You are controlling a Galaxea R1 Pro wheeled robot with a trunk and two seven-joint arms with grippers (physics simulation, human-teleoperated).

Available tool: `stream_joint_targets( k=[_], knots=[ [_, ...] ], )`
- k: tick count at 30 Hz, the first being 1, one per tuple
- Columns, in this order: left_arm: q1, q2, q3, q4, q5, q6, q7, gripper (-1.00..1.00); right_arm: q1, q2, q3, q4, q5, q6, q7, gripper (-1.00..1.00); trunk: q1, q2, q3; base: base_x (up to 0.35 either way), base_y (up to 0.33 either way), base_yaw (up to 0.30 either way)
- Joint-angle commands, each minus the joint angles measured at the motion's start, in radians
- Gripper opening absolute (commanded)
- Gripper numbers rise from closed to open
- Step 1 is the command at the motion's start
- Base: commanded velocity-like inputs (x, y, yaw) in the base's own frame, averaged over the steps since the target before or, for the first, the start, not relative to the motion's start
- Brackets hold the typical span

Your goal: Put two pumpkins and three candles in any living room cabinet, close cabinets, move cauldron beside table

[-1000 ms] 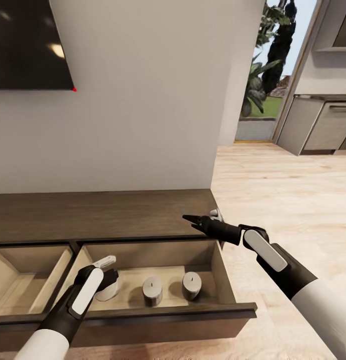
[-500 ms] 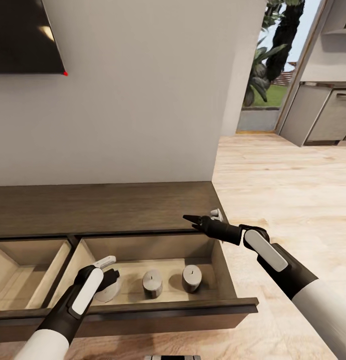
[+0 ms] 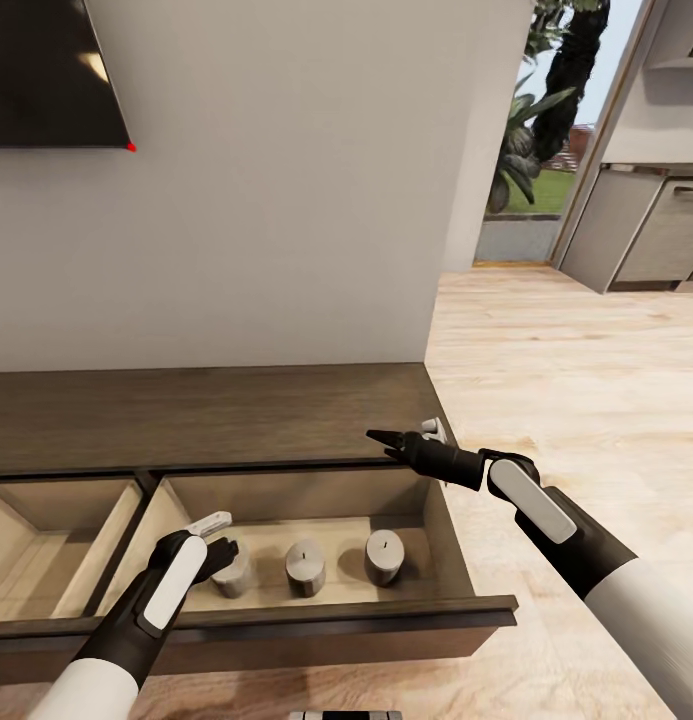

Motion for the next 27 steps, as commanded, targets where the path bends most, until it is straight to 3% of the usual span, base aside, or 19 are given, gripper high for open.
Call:
stream_joint_targets(
  k=[1, 13, 19, 27],
  knots=[
    [-0.001, 0.001, -0.004, -0.001, 0.010, 0.000, 0.010, 1.00, -0.001, -0.001, 0.002, 0.001, -0.002, 0.001, 0.002, 1.00, -0.001, 0.000, 0.003, 0.000, 0.000, 0.000],
    [-0.002, 0.001, -0.001, -0.029, 0.018, 0.007, 0.007, 1.00, 0.000, -0.001, 0.002, 0.002, -0.001, 0.000, 0.002, 1.00, -0.006, 0.003, 0.049, 0.000, 0.000, 0.000],
    [-0.002, 0.001, 0.030, -0.033, 0.021, 0.010, 0.006, 1.00, 0.000, -0.001, 0.002, 0.002, -0.001, 0.000, 0.002, 1.00, -0.009, 0.004, 0.073, -0.103, 0.007, 0.000],
    [-0.002, 0.001, 0.035, -0.036, 0.021, 0.012, 0.006, 1.00, -0.001, 0.001, 0.002, 0.003, 0.000, 0.000, 0.002, 1.00, -0.012, 0.006, 0.104, -0.052, 0.006, 0.000]
  ],
)
